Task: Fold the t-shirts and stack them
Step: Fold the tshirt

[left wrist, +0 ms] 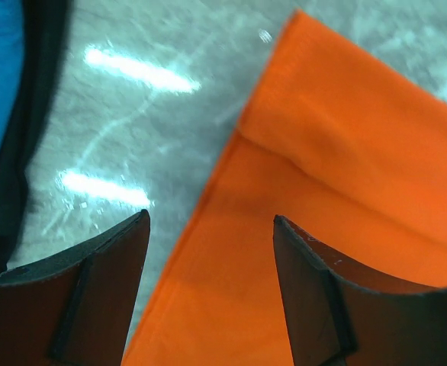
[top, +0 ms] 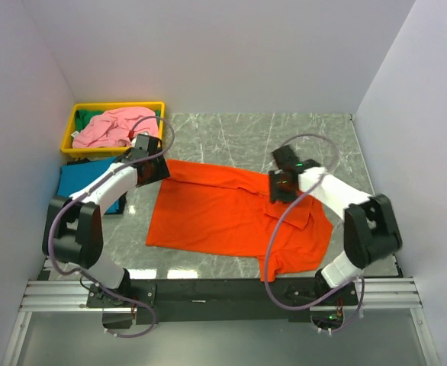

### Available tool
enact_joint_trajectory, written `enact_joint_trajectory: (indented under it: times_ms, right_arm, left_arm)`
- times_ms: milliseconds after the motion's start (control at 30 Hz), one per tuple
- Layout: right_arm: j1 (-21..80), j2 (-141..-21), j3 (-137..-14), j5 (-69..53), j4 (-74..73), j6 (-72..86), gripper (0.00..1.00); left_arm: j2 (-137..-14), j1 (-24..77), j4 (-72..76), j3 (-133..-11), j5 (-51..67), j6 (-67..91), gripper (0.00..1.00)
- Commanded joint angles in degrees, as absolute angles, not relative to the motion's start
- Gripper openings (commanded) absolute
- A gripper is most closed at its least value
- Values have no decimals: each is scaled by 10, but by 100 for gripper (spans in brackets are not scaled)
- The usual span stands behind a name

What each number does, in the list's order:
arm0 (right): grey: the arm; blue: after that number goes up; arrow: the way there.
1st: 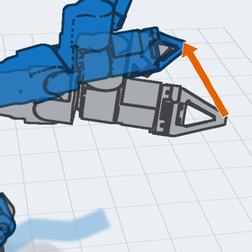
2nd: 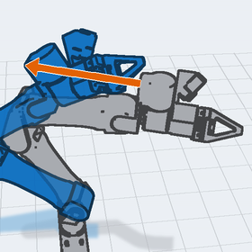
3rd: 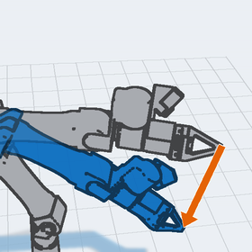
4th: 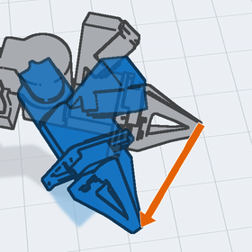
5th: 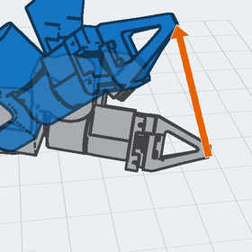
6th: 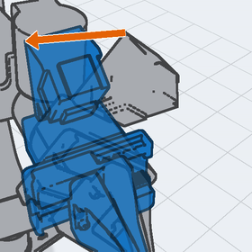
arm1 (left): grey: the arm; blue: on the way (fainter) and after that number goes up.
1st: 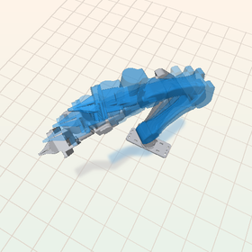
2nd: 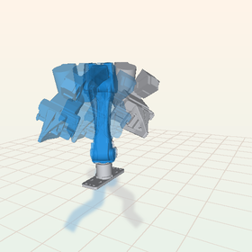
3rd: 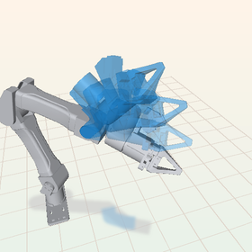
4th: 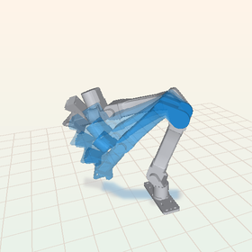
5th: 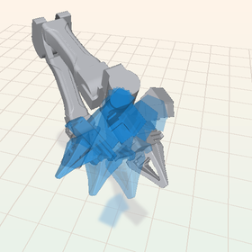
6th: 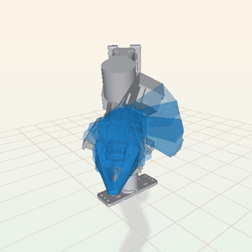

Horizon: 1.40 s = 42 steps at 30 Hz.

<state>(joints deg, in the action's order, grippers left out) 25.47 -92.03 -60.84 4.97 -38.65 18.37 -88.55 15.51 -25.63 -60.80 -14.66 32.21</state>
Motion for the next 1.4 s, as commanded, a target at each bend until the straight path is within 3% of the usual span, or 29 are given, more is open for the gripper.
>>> enact_joint_trajectory:
  times_ms: [0, 233, 367, 1033, 1133, 1367]
  right_arm:
    - [134, -828, -587, -17, -312, 199, 49]
    - [-92, -797, -505, -130, -137, 288, 52]
    - [-158, -841, -497, -197, -63, 343, 52]
    - [-206, -1044, -560, -293, 57, 424, 48]
    - [-211, -1056, -567, -292, 57, 426, 43]
    - [-236, -1052, -546, -270, 64, 438, 17]
  left_arm:
    - [-914, 133, -248, -654, -130, 344, 71]
    - [-969, 131, -233, -714, -106, 336, 72]
    - [-1008, 136, -223, -762, -84, 332, 70]
    - [-1174, 166, -233, -858, -98, 325, 63]
    - [-1184, 165, -245, -856, -109, 336, 60]
    - [-1194, 153, -265, -843, -123, 382, 55]
